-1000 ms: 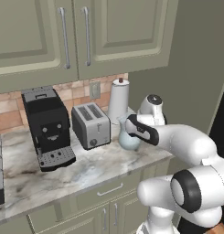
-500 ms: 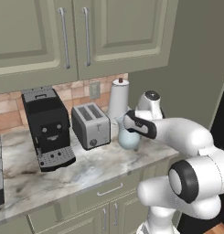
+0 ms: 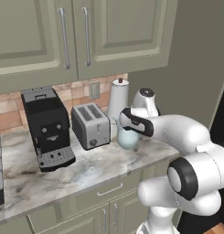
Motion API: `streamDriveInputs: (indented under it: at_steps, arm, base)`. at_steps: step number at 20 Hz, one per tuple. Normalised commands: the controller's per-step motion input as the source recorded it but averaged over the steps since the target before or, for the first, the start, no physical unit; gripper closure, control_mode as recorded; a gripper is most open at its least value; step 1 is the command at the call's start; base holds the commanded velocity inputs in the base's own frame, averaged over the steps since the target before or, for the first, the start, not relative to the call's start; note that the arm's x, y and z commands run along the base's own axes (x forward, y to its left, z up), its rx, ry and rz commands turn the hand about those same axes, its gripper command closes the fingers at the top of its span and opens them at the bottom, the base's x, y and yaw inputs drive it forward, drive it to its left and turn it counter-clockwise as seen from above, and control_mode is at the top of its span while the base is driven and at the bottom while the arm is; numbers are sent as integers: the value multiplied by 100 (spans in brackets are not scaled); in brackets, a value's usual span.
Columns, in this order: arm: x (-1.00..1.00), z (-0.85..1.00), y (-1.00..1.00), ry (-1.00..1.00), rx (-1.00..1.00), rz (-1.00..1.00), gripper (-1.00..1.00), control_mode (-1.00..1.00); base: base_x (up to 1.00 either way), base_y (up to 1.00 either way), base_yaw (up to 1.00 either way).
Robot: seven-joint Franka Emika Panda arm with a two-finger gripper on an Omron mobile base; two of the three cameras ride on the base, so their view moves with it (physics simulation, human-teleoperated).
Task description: Move the artichoke and walnut from the top shelf to the second highest shelf to make space. Then, place the pitcher from the counter on the cleared top shelf.
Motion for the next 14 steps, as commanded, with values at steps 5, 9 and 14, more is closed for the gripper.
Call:
streamDriveInputs:
  at_steps: [5, 9, 14]
  arm:
    - [-28, -64, 12, 1, 0, 8, 100, -100]
    - [-11, -37, 1, 0, 0, 4, 100, -100]
    - [0, -1, 0, 0, 0, 0, 100, -100]
  base:
    - [0, 0, 0]
    - [0, 0, 0]
    - [0, 0, 0]
